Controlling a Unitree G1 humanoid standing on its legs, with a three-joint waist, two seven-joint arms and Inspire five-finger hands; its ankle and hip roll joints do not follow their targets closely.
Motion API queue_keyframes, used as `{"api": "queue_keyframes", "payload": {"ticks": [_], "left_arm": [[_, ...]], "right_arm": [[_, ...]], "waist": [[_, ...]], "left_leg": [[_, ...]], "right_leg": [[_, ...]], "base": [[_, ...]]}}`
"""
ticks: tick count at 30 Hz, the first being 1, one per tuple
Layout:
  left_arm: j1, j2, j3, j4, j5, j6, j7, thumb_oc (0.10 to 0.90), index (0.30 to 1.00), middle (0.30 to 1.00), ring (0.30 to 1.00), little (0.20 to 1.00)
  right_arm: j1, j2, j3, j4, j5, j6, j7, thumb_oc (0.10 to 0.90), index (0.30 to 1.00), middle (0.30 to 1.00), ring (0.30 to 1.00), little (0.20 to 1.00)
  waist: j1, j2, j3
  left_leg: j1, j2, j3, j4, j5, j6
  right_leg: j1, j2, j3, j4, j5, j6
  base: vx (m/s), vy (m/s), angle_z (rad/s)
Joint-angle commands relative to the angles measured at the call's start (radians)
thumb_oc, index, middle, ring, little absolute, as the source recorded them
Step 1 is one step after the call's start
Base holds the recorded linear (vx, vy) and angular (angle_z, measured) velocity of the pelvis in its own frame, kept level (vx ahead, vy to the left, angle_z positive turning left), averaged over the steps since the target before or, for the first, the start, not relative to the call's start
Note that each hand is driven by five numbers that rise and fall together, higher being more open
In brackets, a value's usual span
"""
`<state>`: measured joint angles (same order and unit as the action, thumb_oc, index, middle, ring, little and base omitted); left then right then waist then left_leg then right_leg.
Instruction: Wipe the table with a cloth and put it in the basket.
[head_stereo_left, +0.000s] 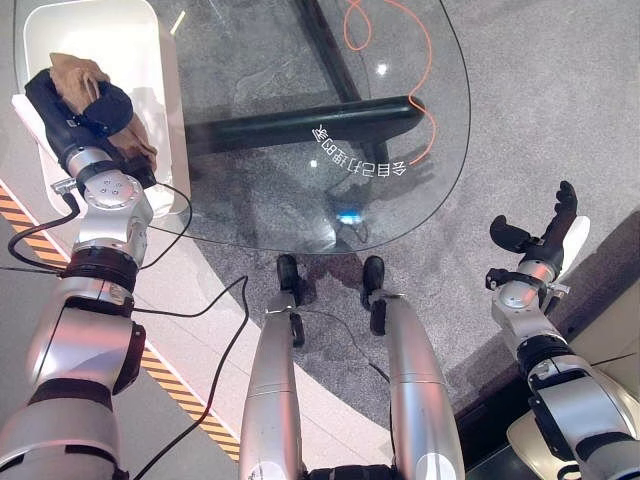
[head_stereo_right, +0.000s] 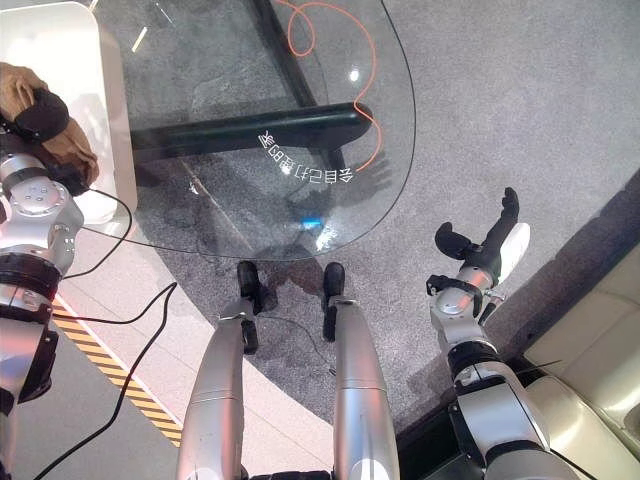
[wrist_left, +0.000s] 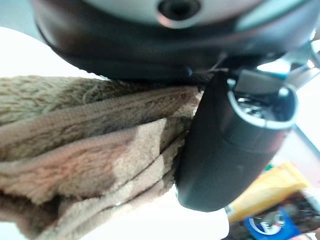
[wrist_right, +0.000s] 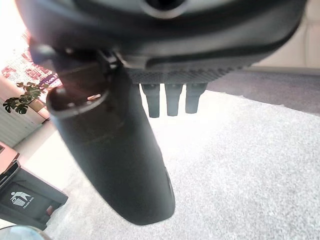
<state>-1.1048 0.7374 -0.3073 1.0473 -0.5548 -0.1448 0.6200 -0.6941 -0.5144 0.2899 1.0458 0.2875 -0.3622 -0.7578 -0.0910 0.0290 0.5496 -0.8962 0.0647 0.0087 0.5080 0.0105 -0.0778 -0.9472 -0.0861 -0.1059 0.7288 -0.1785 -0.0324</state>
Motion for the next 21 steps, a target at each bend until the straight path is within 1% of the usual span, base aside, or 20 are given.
{"api": "queue_keyframes", "payload": {"ticks": [1, 6, 9, 10, 12, 15, 21], "left_arm": [[-0.135, 0.151, 0.002, 0.0, 0.078, -0.044, 0.06, 0.1, 0.3, 0.3, 0.3, 0.2], [-0.171, 0.147, -0.029, 0.042, 0.075, 0.024, 0.02, 0.1, 0.3, 0.3, 0.3, 0.2], [-0.176, 0.146, -0.034, 0.055, 0.07, 0.04, 0.003, 0.1, 0.3, 0.3, 0.3, 0.2], [-0.178, 0.147, -0.038, 0.057, 0.072, 0.059, -0.004, 0.1, 0.3, 0.3, 0.3, 0.2], [-0.179, 0.147, -0.042, 0.061, 0.088, 0.072, -0.003, 0.1, 0.3, 0.3, 0.3, 0.2], [-0.181, 0.149, -0.052, 0.067, 0.102, 0.109, -0.014, 0.1, 0.3, 0.3, 0.3, 0.2], [-0.179, 0.147, -0.062, 0.075, 0.097, 0.154, -0.022, 0.1, 0.3, 0.3, 0.3, 0.2]], "right_arm": [[0.008, -0.062, -0.026, -0.018, 0.031, -0.055, -0.027, 0.8, 0.9, 0.9, 0.9, 0.9], [-0.004, -0.064, -0.017, -0.029, 0.038, -0.054, -0.03, 0.8, 0.9, 0.9, 0.9, 0.9], [-0.007, -0.064, -0.016, -0.037, 0.036, -0.052, -0.032, 0.8, 0.9, 0.9, 0.9, 0.9], [-0.007, -0.067, -0.015, -0.043, 0.038, -0.05, -0.033, 0.8, 0.9, 0.9, 0.9, 0.9], [-0.007, -0.067, -0.013, -0.051, 0.037, -0.049, -0.037, 0.8, 0.9, 0.9, 0.9, 0.9], [-0.007, -0.067, -0.013, -0.057, 0.034, -0.046, -0.039, 0.8, 0.9, 0.9, 0.9, 0.9], [-0.009, -0.069, -0.012, -0.068, 0.036, -0.043, -0.044, 0.8, 0.9, 0.9, 0.9, 0.9]], "waist": [[0.004, 0.006, -0.03], [0.001, 0.001, -0.03], [0.0, 0.0, -0.03], [-0.001, -0.001, -0.03], [0.0, -0.002, -0.03], [0.0, -0.003, -0.03], [0.0, -0.004, -0.03]], "left_leg": [[0.039, -0.034, 0.057, 0.054, -0.121, 0.058], [0.029, -0.035, 0.057, 0.055, -0.119, 0.058], [0.026, -0.034, 0.057, 0.054, -0.117, 0.056], [0.024, -0.033, 0.057, 0.053, -0.115, 0.055], [0.019, -0.034, 0.055, 0.053, -0.114, 0.055], [0.016, -0.035, 0.054, 0.053, -0.113, 0.055], [0.003, -0.036, 0.053, 0.053, -0.11, 0.056]], "right_leg": [[0.054, 0.054, 0.008, -0.082, 0.01, 0.037], [0.045, 0.052, 0.005, -0.084, 0.015, 0.038], [0.042, 0.052, 0.006, -0.087, 0.017, 0.039], [0.041, 0.051, 0.006, -0.089, 0.019, 0.039], [0.036, 0.05, 0.007, -0.09, 0.02, 0.039], [0.033, 0.05, 0.006, -0.091, 0.024, 0.04], [0.021, 0.048, 0.005, -0.093, 0.031, 0.041]], "base": [[0.0, 0.0, 0.0], [0.0, 0.0, 0.0], [0.0, 0.0, 0.0], [0.0, 0.0, 0.0], [0.0, 0.0, 0.0], [0.0, 0.0, 0.0], [0.0, 0.0, 0.0]]}}
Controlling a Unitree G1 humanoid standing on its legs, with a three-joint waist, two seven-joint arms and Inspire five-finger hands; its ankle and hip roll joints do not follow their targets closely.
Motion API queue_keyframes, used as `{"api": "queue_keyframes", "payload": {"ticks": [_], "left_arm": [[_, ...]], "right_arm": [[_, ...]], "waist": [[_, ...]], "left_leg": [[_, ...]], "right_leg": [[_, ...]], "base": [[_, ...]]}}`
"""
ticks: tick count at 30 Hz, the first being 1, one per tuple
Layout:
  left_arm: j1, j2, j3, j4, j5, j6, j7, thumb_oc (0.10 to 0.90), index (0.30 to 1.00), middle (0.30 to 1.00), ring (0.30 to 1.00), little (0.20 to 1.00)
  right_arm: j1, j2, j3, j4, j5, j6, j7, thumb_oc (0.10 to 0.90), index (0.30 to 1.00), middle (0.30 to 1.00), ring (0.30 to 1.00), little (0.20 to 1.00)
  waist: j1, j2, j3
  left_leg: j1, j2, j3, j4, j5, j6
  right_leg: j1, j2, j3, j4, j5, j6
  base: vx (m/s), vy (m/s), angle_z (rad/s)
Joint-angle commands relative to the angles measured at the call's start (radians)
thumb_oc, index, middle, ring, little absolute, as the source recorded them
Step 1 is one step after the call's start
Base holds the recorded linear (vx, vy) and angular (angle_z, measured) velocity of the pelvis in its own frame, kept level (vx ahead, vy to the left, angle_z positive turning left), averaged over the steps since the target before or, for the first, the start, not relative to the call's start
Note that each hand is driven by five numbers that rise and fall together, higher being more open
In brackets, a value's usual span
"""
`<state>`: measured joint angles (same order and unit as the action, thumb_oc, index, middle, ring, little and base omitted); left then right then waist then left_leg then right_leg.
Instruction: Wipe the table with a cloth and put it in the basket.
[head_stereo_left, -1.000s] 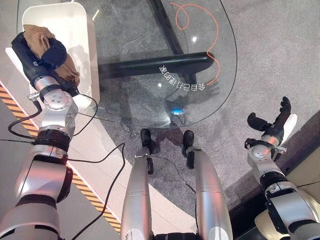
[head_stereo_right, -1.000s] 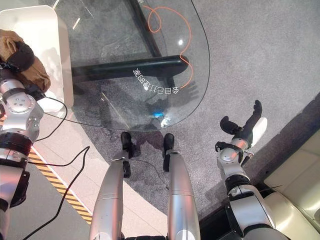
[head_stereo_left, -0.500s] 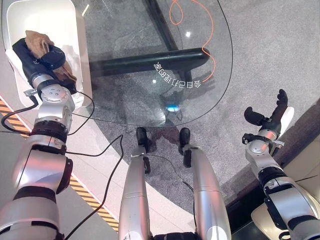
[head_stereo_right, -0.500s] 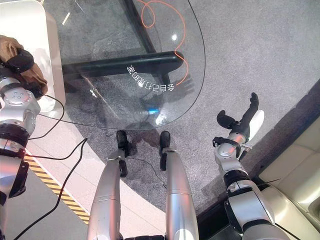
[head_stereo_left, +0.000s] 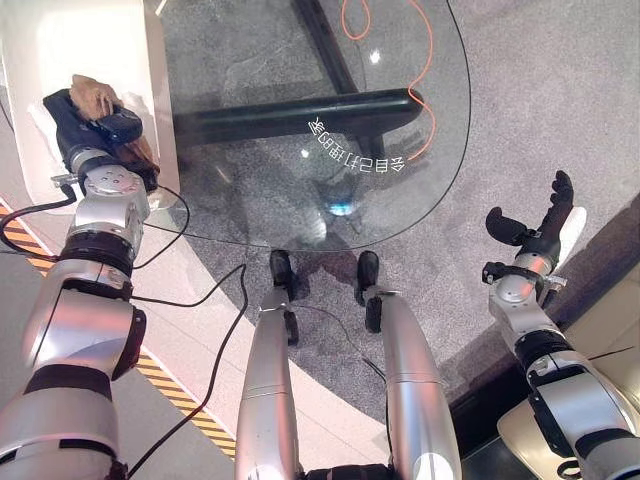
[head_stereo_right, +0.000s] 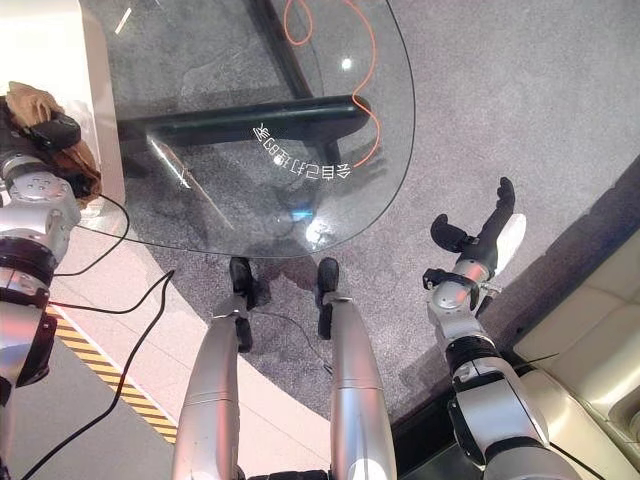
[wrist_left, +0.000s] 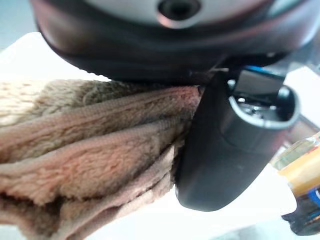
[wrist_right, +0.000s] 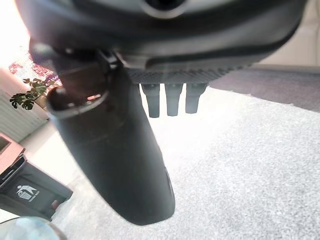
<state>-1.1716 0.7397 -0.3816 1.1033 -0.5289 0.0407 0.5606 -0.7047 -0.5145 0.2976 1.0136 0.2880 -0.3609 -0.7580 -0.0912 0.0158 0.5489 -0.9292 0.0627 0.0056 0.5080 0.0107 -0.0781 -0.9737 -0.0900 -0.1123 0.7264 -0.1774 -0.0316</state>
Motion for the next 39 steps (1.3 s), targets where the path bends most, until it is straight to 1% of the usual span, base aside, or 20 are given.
{"api": "queue_keyframes", "payload": {"ticks": [1, 2, 3, 4, 5, 6, 19, 21, 24, 26, 27, 30, 33, 36, 39], "left_arm": [[-0.11, 0.144, 0.01, 0.019, 0.07, -0.026, 0.037, 0.1, 0.3, 0.3, 0.3, 0.2], [-0.11, 0.143, 0.01, 0.02, 0.063, -0.023, 0.037, 0.1, 0.3, 0.3, 0.3, 0.2], [-0.11, 0.142, 0.011, 0.023, 0.063, -0.017, 0.037, 0.138, 0.333, 0.333, 0.333, 0.238], [-0.11, 0.142, 0.011, 0.025, 0.06, -0.016, 0.039, 0.309, 0.479, 0.479, 0.479, 0.409], [-0.114, 0.14, 0.009, 0.031, 0.051, -0.009, 0.044, 0.309, 0.479, 0.479, 0.479, 0.409], [-0.115, 0.14, 0.009, 0.036, 0.052, -0.015, 0.04, 0.8, 0.9, 0.9, 0.9, 0.9], [-0.115, 0.133, 0.011, 0.014, 0.044, -0.007, 0.071, 0.8, 0.9, 0.9, 0.9, 0.9], [-0.112, 0.131, 0.012, 0.01, 0.044, -0.01, 0.075, 0.8, 0.9, 0.9, 0.9, 0.9], [-0.107, 0.135, 0.017, -0.003, 0.039, -0.028, 0.11, 0.8, 0.9, 0.9, 0.9, 0.9], [-0.105, 0.135, 0.024, -0.016, 0.026, -0.053, 0.155, 0.8, 0.9, 0.9, 0.9, 0.9], [-0.104, 0.137, 0.031, -0.023, 0.021, -0.082, 0.189, 0.8, 0.9, 0.9, 0.9, 0.9], [-0.099, 0.14, 0.051, -0.037, 0.032, -0.152, 0.24, 0.8, 0.9, 0.9, 0.9, 0.9], [-0.082, 0.142, 0.069, -0.057, 0.051, -0.203, 0.279, 0.8, 0.9, 0.9, 0.9, 0.9], [-0.052, 0.143, 0.093, -0.083, 0.074, -0.232, 0.33, 0.8, 0.9, 0.9, 0.9, 0.9], [-0.017, 0.151, 0.128, -0.098, 0.09, -0.291, 0.376, 0.8, 0.9, 0.9, 0.9, 0.9]], "right_arm": [[0.002, -0.069, -0.02, -0.037, 0.037, -0.044, -0.044, 0.8, 0.9, 0.9, 0.9, 0.9], [0.001, -0.069, -0.019, -0.037, 0.037, -0.044, -0.045, 0.8, 0.9, 0.9, 0.9, 0.9], [-0.001, -0.069, -0.018, -0.037, 0.037, -0.043, -0.046, 0.8, 0.9, 0.9, 0.9, 0.9], [-0.002, -0.068, -0.018, -0.038, 0.036, -0.042, -0.047, 0.8, 0.9, 0.9, 0.9, 0.9], [-0.009, -0.069, -0.013, -0.035, 0.038, -0.043, -0.048, 0.8, 0.9, 0.9, 0.9, 0.9], [-0.011, -0.07, -0.01, -0.036, 0.042, -0.041, -0.048, 0.8, 0.9, 0.9, 0.9, 0.9], [-0.008, -0.065, -0.005, -0.044, 0.048, -0.04, -0.053, 0.8, 0.9, 0.9, 0.9, 0.9], [-0.009, -0.064, -0.005, -0.046, 0.046, -0.037, -0.056, 0.8, 0.9, 0.9, 0.9, 0.9], [-0.001, -0.066, -0.005, -0.045, 0.053, -0.045, -0.053, 0.8, 0.9, 0.9, 0.9, 0.9], [0.005, -0.061, -0.004, -0.044, 0.054, -0.046, -0.056, 0.8, 0.9, 0.9, 0.9, 0.9], [0.012, -0.058, -0.005, -0.037, 0.054, -0.053, -0.055, 0.8, 0.9, 0.9, 0.9, 0.9], [0.022, -0.049, -0.003, -0.034, 0.053, -0.053, -0.065, 0.8, 0.9, 0.9, 0.9, 0.9], [0.038, -0.042, -0.009, -0.017, 0.053, -0.056, -0.058, 0.8, 0.9, 0.9, 0.9, 0.9], [0.06, -0.027, -0.011, 0.001, 0.037, -0.05, -0.053, 0.8, 0.9, 0.9, 0.9, 0.9], [0.093, -0.011, -0.014, 0.026, 0.009, -0.052, -0.041, 0.8, 0.9, 0.9, 0.9, 0.9]], "waist": [[0.001, 0.009, -0.029], [0.001, 0.009, -0.029], [0.001, 0.009, -0.029], [0.001, 0.009, -0.029], [0.001, 0.008, -0.029], [0.001, 0.007, -0.029], [0.005, 0.007, -0.029], [0.006, 0.007, -0.029], [0.006, 0.007, -0.029], [0.007, 0.007, -0.029], [0.007, 0.007, -0.029], [0.009, 0.005, -0.029], [0.011, 0.005, -0.029], [0.012, 0.007, -0.029], [0.014, 0.008, -0.029]], "left_leg": [[0.036, -0.034, 0.056, 0.052, -0.109, 0.056], [0.035, -0.034, 0.055, 0.053, -0.109, 0.057], [0.034, -0.035, 0.055, 0.054, -0.11, 0.057], [0.035, -0.034, 0.055, 0.054, -0.11, 0.057], [0.03, -0.035, 0.055, 0.057, -0.109, 0.056], [0.029, -0.035, 0.054, 0.058, -0.109, 0.056], [0.022, -0.038, 0.05, 0.06, -0.107, 0.056], [0.022, -0.038, 0.05, 0.059, -0.106, 0.056], [0.022, -0.039, 0.049, 0.061, -0.107, 0.057], [0.027, -0.04, 0.047, 0.06, -0.108, 0.058], [0.034, -0.041, 0.046, 0.06, -0.11, 0.059], [0.051, -0.041, 0.043, 0.057, -0.111, 0.059], [0.076, -0.043, 0.04, 0.048, -0.11, 0.057], [0.122, -0.048, 0.035, 0.022, -0.103, 0.055], [0.19, -0.049, 0.041, -0.021, -0.087, 0.049]], "right_leg": [[0.048, 0.052, 0.011, -0.092, 0.03, 0.041], [0.047, 0.051, 0.011, -0.092, 0.031, 0.041], [0.047, 0.051, 0.011, -0.093, 0.031, 0.041], [0.047, 0.051, 0.011, -0.094, 0.032, 0.041], [0.045, 0.051, 0.012, -0.094, 0.034, 0.041], [0.043, 0.05, 0.012, -0.094, 0.034, 0.04], [0.039, 0.048, 0.008, -0.093, 0.038, 0.04], [0.039, 0.048, 0.008, -0.093, 0.038, 0.04], [0.038, 0.049, 0.008, -0.092, 0.038, 0.039], [0.043, 0.05, 0.008, -0.092, 0.036, 0.038], [0.05, 0.052, 0.009, -0.092, 0.034, 0.038], [0.067, 0.055, 0.009, -0.094, 0.031, 0.037], [0.091, 0.059, 0.012, -0.102, 0.029, 0.038], [0.132, 0.068, 0.02, -0.122, 0.032, 0.043], [0.196, 0.067, 0.021, -0.157, 0.039, 0.049]], "base": [[0.0, 0.0, 0.0], [0.0, 0.0, 0.0], [0.0, 0.0, 0.0], [0.0, 0.0, 0.0], [0.0, 0.0, 0.0], [0.0, 0.0, 0.0], [0.0, 0.0, 0.0], [0.0, 0.0, 0.0], [0.0, 0.0, 0.0], [0.0, 0.0, 0.0], [0.0, 0.0, 0.0], [0.0, 0.0, 0.0], [-0.01, -0.016, 0.05], [0.0, -0.003, 0.01], [0.0, 0.0, 0.0]]}}
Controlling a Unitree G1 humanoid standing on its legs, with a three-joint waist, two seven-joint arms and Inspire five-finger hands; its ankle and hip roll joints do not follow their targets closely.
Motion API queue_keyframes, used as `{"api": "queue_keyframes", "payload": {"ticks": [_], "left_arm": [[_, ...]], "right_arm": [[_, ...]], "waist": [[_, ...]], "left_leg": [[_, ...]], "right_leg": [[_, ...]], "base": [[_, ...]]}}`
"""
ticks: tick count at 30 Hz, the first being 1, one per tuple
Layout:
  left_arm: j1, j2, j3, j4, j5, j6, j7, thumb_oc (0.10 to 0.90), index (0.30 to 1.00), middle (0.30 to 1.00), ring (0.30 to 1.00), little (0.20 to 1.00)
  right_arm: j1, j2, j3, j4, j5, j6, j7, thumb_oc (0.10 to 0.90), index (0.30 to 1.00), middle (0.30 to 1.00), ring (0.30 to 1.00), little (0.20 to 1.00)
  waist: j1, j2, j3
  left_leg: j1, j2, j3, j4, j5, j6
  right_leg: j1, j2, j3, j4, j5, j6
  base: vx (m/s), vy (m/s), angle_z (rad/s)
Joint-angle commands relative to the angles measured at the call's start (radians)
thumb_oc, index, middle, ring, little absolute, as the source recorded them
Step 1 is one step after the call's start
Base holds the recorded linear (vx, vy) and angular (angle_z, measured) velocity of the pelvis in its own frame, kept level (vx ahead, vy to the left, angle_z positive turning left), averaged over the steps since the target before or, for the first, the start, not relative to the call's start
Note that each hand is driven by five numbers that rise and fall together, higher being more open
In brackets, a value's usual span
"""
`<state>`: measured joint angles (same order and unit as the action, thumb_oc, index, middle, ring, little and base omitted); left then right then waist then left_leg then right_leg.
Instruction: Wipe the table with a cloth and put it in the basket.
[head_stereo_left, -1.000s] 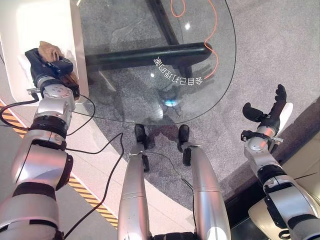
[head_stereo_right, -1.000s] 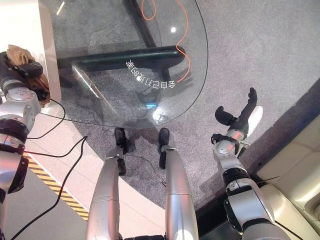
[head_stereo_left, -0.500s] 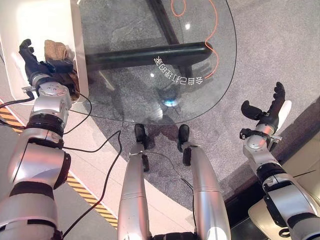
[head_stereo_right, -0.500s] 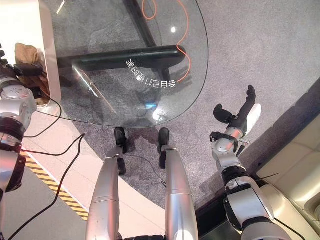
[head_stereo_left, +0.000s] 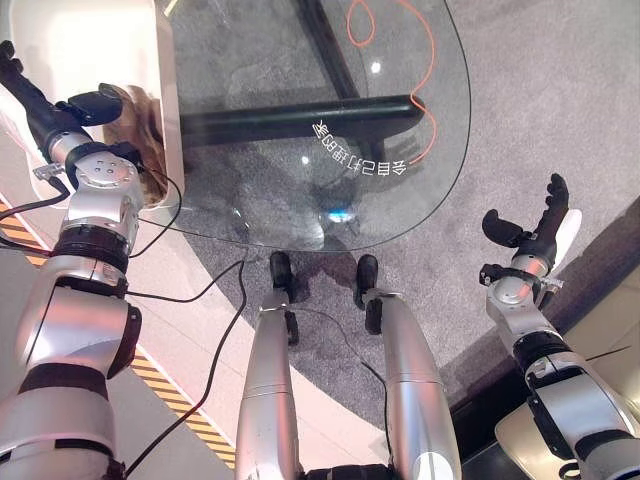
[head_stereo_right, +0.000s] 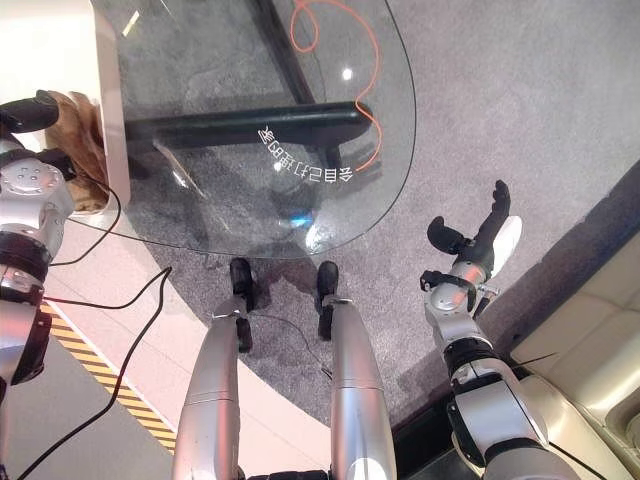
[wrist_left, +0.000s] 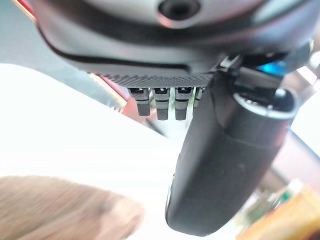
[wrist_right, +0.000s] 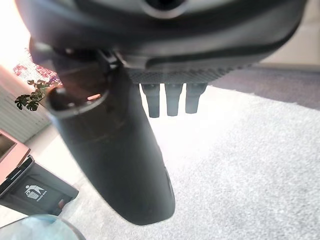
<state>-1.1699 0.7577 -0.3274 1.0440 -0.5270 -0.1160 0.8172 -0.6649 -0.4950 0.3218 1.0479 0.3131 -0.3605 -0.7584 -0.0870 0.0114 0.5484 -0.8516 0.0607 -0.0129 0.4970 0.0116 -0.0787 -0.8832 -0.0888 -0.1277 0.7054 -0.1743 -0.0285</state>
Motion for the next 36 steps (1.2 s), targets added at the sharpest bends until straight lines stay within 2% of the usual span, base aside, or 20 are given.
{"api": "queue_keyframes", "payload": {"ticks": [1, 3, 5, 7, 9, 12, 13, 15, 16, 18, 20, 24, 33, 36], "left_arm": [[-0.003, 0.137, 0.088, -0.039, 0.096, -0.162, 0.127, 0.8, 0.9, 0.9, 0.9, 0.9], [0.031, 0.15, 0.112, -0.043, 0.095, -0.201, 0.122, 0.8, 0.9, 0.9, 0.9, 0.9], [0.102, 0.157, 0.158, -0.055, 0.082, -0.246, 0.091, 0.8, 0.9, 0.9, 0.9, 0.9], [0.19, 0.16, 0.209, -0.071, 0.059, -0.279, 0.012, 0.8, 0.9, 0.9, 0.9, 0.9], [0.275, 0.153, 0.246, -0.084, 0.04, -0.275, -0.056, 0.8, 0.9, 0.9, 0.9, 0.9], [0.448, 0.113, 0.309, -0.108, -0.022, -0.263, -0.226, 0.8, 0.9, 0.9, 0.9, 0.9], [0.529, 0.078, 0.333, -0.127, -0.033, -0.253, -0.296, 0.8, 0.9, 0.9, 0.9, 0.9], [0.629, 0.035, 0.364, -0.152, -0.051, -0.247, -0.37, 0.8, 0.9, 0.9, 0.9, 0.9], [0.701, -0.007, 0.388, -0.162, -0.07, -0.221, -0.456, 0.8, 0.9, 0.9, 0.9, 0.9], [0.818, -0.08, 0.425, -0.167, -0.089, -0.212, -0.553, 0.8, 0.9, 0.9, 0.9, 0.9], [0.894, -0.124, 0.436, -0.147, -0.106, -0.205, -0.617, 0.8, 0.9, 0.9, 0.9, 0.9], [1.002, -0.211, 0.447, -0.021, -0.088, -0.169, -0.746, 0.8, 0.9, 0.9, 0.9, 0.9], [1.093, -0.388, 0.394, 0.257, 0.035, -0.124, -0.812, 0.8, 0.9, 0.9, 0.9, 0.9], [1.107, -0.417, 0.347, 0.293, 0.129, -0.038, -0.88, 0.8, 0.9, 0.9, 0.9, 0.9]], "right_arm": [[0.068, -0.024, -0.041, -0.002, -0.02, -0.05, -0.036, 0.8, 0.9, 0.9, 0.9, 0.9], [0.105, -0.016, -0.048, 0.01, -0.029, -0.057, -0.021, 0.8, 0.9, 0.9, 0.9, 0.9], [0.157, -0.01, -0.059, 0.019, -0.04, -0.049, -0.001, 0.8, 0.9, 0.9, 0.9, 0.9], [0.212, -0.005, -0.072, 0.031, -0.047, -0.04, 0.029, 0.8, 0.9, 0.9, 0.9, 0.9], [0.257, 0.004, -0.081, 0.042, -0.06, -0.031, 0.049, 0.8, 0.9, 0.9, 0.9, 0.9], [0.349, 0.03, -0.112, 0.075, -0.082, -0.011, 0.097, 0.8, 0.9, 0.9, 0.9, 0.9], [0.388, 0.042, -0.131, 0.083, -0.087, 0.002, 0.114, 0.8, 0.9, 0.9, 0.9, 0.9], [0.433, 0.058, -0.161, 0.105, -0.084, 0.019, 0.163, 0.8, 0.9, 0.9, 0.9, 0.9], [0.467, 0.066, -0.178, 0.115, -0.111, 0.036, 0.189, 0.8, 0.9, 0.9, 0.9, 0.9], [0.518, 0.082, -0.203, 0.138, -0.136, 0.066, 0.27, 0.8, 0.9, 0.9, 0.9, 0.9], [0.552, 0.092, -0.203, 0.154, -0.183, 0.081, 0.309, 0.8, 0.9, 0.9, 0.9, 0.9], [0.601, 0.116, -0.211, 0.193, -0.183, 0.157, 0.422, 0.8, 0.9, 0.9, 0.9, 0.9], [0.605, 0.16, -0.232, 0.328, -0.19, 0.299, 0.589, 0.8, 0.9, 0.9, 0.9, 0.9], [0.592, 0.175, -0.223, 0.353, -0.191, 0.334, 0.624, 0.8, 0.9, 0.9, 0.9, 0.9]], "waist": [[0.012, 0.011, -0.028], [0.015, 0.009, -0.029], [0.022, 0.008, -0.063], [0.032, 0.009, -0.106], [0.039, 0.012, -0.141], [0.058, 0.014, -0.202], [0.068, 0.014, -0.229], [0.076, 0.013, -0.266], [0.082, 0.013, -0.297], [0.086, 0.014, -0.341], [0.088, 0.017, -0.377], [0.089, 0.02, -0.448], [0.09, 0.006, -0.5], [0.094, 0.003, -0.507]], "left_leg": [[0.142, -0.05, 0.06, -0.029, -0.083, 0.047], [0.199, -0.056, 0.062, -0.067, -0.072, 0.041], [0.257, -0.065, 0.064, -0.121, -0.059, 0.035], [0.319, -0.074, 0.059, -0.177, -0.047, 0.032], [0.374, -0.075, 0.058, -0.227, -0.035, 0.029], [0.481, -0.075, 0.055, -0.321, -0.014, 0.026], [0.526, -0.076, 0.055, -0.361, -0.009, 0.027], [0.584, -0.08, 0.054, -0.414, 0.002, 0.032], [0.629, -0.077, 0.056, -0.456, 0.006, 0.033], [0.696, -0.074, 0.058, -0.509, 0.015, 0.034], [0.74, -0.07, 0.061, -0.541, 0.02, 0.033], [0.808, -0.065, 0.065, -0.571, 0.01, 0.032], [0.878, -0.057, 0.079, -0.568, -0.023, 0.043], [0.895, -0.057, 0.077, -0.57, -0.029, 0.043]], "right_leg": [[0.135, 0.064, 0.034, -0.151, 0.038, 0.048], [0.194, 0.061, 0.028, -0.184, 0.044, 0.053], [0.256, 0.056, 0.023, -0.232, 0.05, 0.057], [0.319, 0.049, 0.019, -0.286, 0.055, 0.063], [0.374, 0.04, 0.014, -0.334, 0.064, 0.069], [0.49, 0.02, -0.002, -0.428, 0.083, 0.083], [0.54, 0.008, -0.01, -0.467, 0.093, 0.091], [0.606, -0.001, -0.018, -0.528, 0.115, 0.103], [0.657, -0.007, -0.027, -0.572, 0.128, 0.112], [0.732, -0.01, -0.035, -0.63, 0.147, 0.123], [0.775, -0.013, -0.04, -0.661, 0.16, 0.13], [0.843, -0.012, -0.039, -0.706, 0.169, 0.135], [0.909, -0.005, -0.041, -0.709, 0.148, 0.126], [0.927, -0.006, -0.045, -0.721, 0.151, 0.127]], "base": [[0.0, 0.0, 0.0], [0.0, -0.031, -0.04], [0.04, -0.036, -0.04], [0.06, -0.032, -0.05], [0.07, -0.02, -0.04], [0.08, -0.033, -0.07], [0.12, -0.031, 0.0], [0.1, 0.006, 0.09], [0.12, 0.039, 0.16], [0.18, 0.063, 0.14], [0.17, 0.075, 0.07], [0.15, 0.055, 0.03], [0.07, 0.016, -0.06], [0.04, 0.008, -0.02]]}}
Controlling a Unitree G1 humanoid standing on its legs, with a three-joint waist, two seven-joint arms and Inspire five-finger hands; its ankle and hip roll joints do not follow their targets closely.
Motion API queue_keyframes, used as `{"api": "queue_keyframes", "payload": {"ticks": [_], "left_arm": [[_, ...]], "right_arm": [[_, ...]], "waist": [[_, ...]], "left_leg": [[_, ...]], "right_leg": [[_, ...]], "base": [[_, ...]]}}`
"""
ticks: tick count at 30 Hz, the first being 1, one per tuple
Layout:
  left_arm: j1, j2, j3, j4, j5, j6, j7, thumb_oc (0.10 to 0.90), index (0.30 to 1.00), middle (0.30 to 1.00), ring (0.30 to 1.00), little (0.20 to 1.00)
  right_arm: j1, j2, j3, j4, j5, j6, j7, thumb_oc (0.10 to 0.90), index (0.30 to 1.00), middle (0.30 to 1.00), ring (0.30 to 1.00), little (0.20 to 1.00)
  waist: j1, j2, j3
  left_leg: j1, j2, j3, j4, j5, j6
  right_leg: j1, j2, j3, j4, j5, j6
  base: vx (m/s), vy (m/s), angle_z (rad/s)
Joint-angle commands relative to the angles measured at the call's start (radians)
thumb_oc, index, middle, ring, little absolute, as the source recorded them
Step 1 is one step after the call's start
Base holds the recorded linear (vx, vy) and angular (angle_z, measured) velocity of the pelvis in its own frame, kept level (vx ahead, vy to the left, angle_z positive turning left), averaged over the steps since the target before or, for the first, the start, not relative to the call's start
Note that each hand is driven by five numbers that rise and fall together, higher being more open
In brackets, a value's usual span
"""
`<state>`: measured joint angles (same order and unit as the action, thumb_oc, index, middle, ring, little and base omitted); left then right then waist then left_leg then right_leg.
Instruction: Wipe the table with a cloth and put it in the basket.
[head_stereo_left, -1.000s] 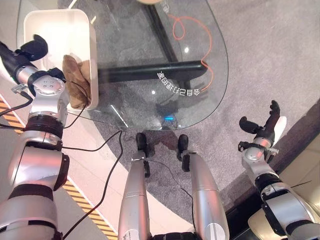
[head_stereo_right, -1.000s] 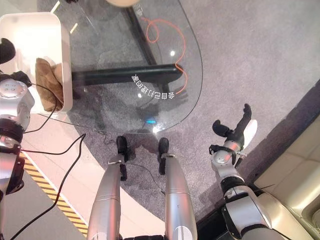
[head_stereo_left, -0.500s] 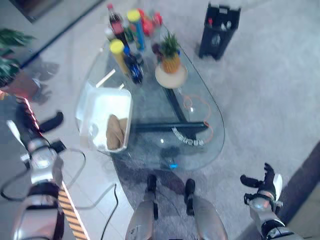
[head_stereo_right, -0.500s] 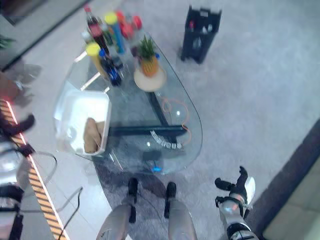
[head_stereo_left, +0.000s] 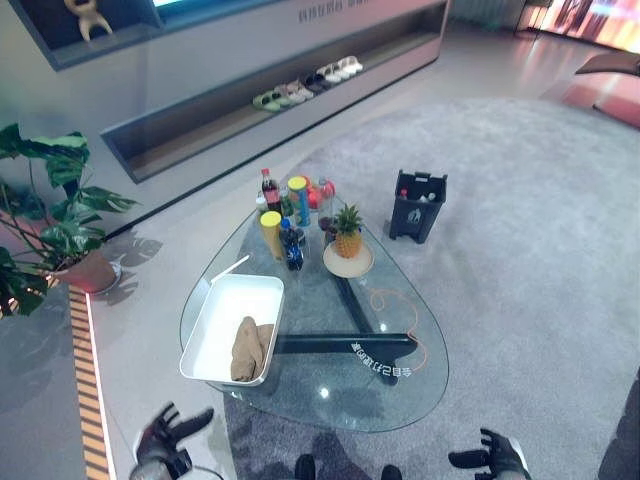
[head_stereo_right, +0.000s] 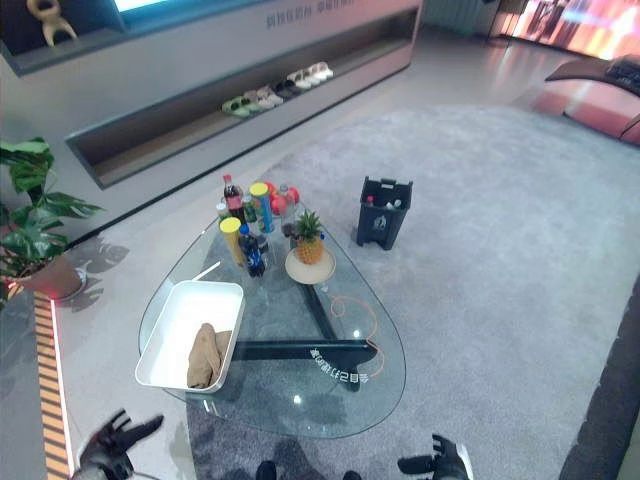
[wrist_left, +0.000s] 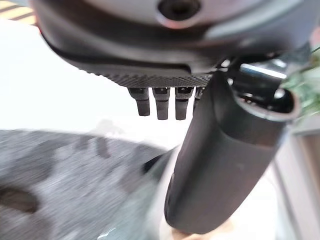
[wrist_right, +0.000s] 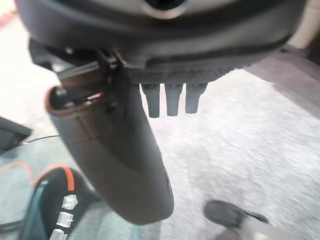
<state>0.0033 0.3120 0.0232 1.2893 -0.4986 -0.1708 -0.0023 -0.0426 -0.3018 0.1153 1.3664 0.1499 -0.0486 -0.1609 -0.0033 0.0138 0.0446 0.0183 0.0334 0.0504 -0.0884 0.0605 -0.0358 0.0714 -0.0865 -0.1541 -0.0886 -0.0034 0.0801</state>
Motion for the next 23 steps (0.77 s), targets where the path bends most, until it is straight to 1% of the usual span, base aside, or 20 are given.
{"api": "queue_keyframes", "payload": {"ticks": [1, 3, 6, 7, 13, 23], "left_arm": [[-0.064, 0.021, -0.019, 0.06, 0.136, 0.042, -0.075, 0.8, 0.9, 0.9, 0.9, 0.9], [-0.06, 0.003, -0.053, 0.081, 0.181, 0.104, -0.097, 0.8, 0.9, 0.9, 0.9, 0.9], [-0.058, -0.011, -0.089, 0.099, 0.22, 0.159, -0.099, 0.8, 0.9, 0.9, 0.9, 0.9], [-0.06, -0.01, -0.094, 0.102, 0.231, 0.166, -0.1, 0.8, 0.9, 0.9, 0.9, 0.9], [-0.075, -0.009, -0.111, 0.102, 0.21, 0.184, -0.11, 0.8, 0.9, 0.9, 0.9, 0.9], [-0.076, -0.021, -0.125, 0.104, 0.22, 0.166, -0.091, 0.8, 0.9, 0.9, 0.9, 0.9]], "right_arm": [[-0.033, -0.014, -0.014, 0.039, -0.029, 0.026, 0.035, 0.8, 0.9, 0.9, 0.9, 0.9], [-0.037, 0.0, -0.004, 0.044, -0.036, 0.041, 0.045, 0.8, 0.9, 0.9, 0.9, 0.9], [-0.037, 0.012, 0.009, 0.049, -0.054, 0.044, 0.056, 0.8, 0.9, 0.9, 0.9, 0.9], [-0.038, 0.013, 0.014, 0.049, -0.062, 0.045, 0.055, 0.8, 0.9, 0.9, 0.9, 0.9], [-0.055, 0.01, 0.038, 0.047, -0.069, 0.054, 0.05, 0.8, 0.9, 0.9, 0.9, 0.9], [-0.052, 0.017, 0.054, 0.042, -0.07, 0.046, 0.059, 0.8, 0.9, 0.9, 0.9, 0.9]], "waist": [[0.011, -0.001, -0.005], [0.01, -0.001, -0.007], [0.005, 0.0, -0.01], [0.002, 0.001, -0.01], [-0.003, 0.004, -0.007], [-0.005, -0.006, -0.007]], "left_leg": [[0.028, -0.03, 0.015, 0.014, -0.079, 0.001], [0.034, -0.029, 0.02, 0.012, -0.08, 0.001], [0.042, -0.026, 0.029, 0.011, -0.082, 0.0], [0.044, -0.024, 0.032, 0.012, -0.083, 0.0], [0.05, -0.021, 0.04, 0.011, -0.086, 0.0], [0.053, -0.013, 0.042, 0.006, -0.085, -0.003]], "right_leg": [[-0.024, -0.009, -0.021, 0.069, -0.018, 0.019], [-0.017, -0.012, -0.025, 0.063, -0.014, 0.021], [-0.012, -0.016, -0.03, 0.062, -0.013, 0.024], [-0.011, -0.017, -0.03, 0.063, -0.013, 0.024], [-0.009, -0.017, -0.029, 0.065, -0.017, 0.022], [-0.007, -0.014, -0.025, 0.053, -0.011, 0.022]], "base": [[0.0, 0.0, 0.0], [0.0, 0.0, 0.0], [0.02, 0.013, -0.04], [0.02, 0.017, -0.08], [0.01, 0.014, -0.05], [0.0, -0.002, -0.01]]}}
